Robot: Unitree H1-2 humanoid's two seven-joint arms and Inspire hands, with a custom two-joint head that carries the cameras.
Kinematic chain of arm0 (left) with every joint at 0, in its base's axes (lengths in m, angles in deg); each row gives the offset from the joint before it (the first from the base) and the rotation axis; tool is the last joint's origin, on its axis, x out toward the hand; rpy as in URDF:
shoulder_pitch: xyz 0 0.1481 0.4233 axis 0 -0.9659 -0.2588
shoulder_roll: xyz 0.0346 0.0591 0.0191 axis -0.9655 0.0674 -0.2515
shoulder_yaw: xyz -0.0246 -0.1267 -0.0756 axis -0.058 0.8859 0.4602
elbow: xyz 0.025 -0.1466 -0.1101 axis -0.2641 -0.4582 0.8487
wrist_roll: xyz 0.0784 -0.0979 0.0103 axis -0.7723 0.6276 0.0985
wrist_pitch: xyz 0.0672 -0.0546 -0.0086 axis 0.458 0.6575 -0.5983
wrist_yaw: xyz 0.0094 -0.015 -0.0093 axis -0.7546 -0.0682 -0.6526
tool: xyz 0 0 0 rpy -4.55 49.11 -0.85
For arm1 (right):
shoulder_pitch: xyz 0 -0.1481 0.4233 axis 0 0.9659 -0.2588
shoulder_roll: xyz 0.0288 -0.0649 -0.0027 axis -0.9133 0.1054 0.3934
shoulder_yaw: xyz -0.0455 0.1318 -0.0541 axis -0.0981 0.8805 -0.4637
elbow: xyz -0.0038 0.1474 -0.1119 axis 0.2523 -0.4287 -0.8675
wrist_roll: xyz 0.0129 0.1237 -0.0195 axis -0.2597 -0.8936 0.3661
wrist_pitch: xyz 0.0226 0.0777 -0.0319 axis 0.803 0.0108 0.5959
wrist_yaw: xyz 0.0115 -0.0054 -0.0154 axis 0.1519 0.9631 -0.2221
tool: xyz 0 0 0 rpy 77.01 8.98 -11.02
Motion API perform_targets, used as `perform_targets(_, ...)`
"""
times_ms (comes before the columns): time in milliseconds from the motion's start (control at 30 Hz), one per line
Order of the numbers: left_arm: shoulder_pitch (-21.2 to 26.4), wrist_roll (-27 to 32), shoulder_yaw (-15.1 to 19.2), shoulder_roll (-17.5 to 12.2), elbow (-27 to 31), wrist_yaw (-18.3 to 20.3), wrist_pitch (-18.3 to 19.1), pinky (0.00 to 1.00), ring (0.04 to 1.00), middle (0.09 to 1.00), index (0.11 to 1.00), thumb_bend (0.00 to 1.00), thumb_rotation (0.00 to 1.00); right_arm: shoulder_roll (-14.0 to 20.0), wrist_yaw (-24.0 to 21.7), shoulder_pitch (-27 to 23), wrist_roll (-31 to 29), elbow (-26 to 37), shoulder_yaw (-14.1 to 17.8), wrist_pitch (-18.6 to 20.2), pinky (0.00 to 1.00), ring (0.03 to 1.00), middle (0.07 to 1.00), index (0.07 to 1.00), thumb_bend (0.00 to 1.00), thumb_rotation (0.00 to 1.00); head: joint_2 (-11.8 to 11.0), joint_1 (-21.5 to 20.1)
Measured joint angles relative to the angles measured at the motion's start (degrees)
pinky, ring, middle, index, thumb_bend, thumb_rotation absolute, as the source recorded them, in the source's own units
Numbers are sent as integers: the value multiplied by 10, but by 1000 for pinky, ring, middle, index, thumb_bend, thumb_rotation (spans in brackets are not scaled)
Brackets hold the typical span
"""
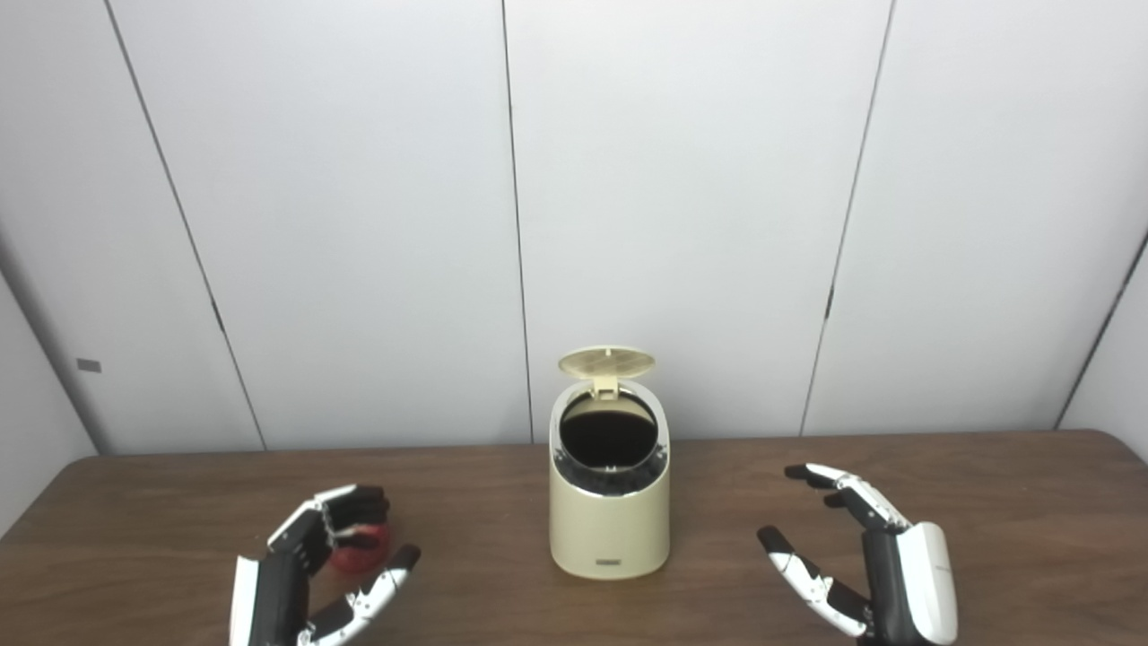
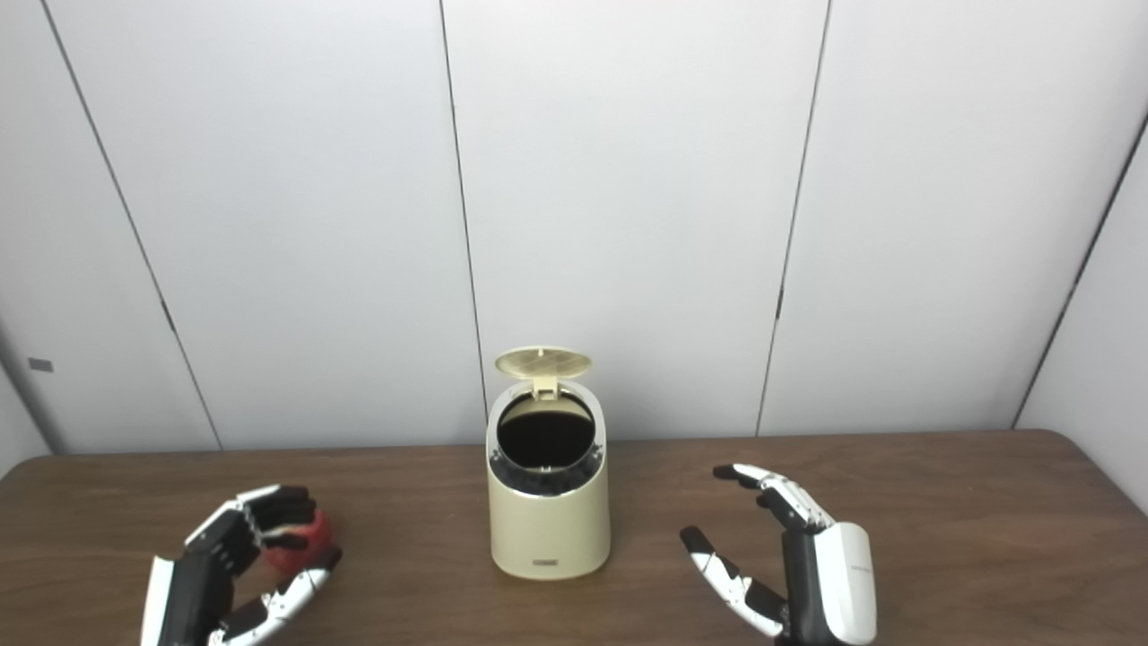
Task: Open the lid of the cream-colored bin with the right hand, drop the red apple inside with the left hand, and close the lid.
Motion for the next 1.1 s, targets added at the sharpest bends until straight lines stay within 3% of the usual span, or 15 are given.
perform_targets(167, 42, -47, 0, -64, 1, 18, 24, 867, 891, 869, 885, 962, 245, 1, 11, -12, -1, -18, -8, -15, 571, 672, 700, 691, 402, 708, 0, 9)
perform_targets(300, 55, -67, 6, -80, -9, 18, 39, 955, 931, 900, 914, 971, 276, 7, 18, -15, 0, -27, -12, -21, 582, 683, 711, 706, 431, 741, -4, 15)
perform_targets(467, 53, -113, 6, -83, -29, 13, 73, 801, 878, 878, 906, 999, 330, 10, 17, -17, -2, -33, -13, -27, 589, 689, 713, 705, 446, 739, -4, 18)
perform_targets(733, 54, -163, -13, -82, -46, 12, 142, 736, 839, 869, 905, 1000, 349, 15, 15, -17, -13, -33, -14, -38, 603, 704, 727, 721, 436, 656, -3, 59)
perform_targets(1100, 61, -181, -29, -84, -119, -7, 147, 756, 855, 882, 911, 1000, 329, 23, 18, -21, -18, -46, -13, -49, 583, 681, 711, 698, 440, 632, 2, 86)
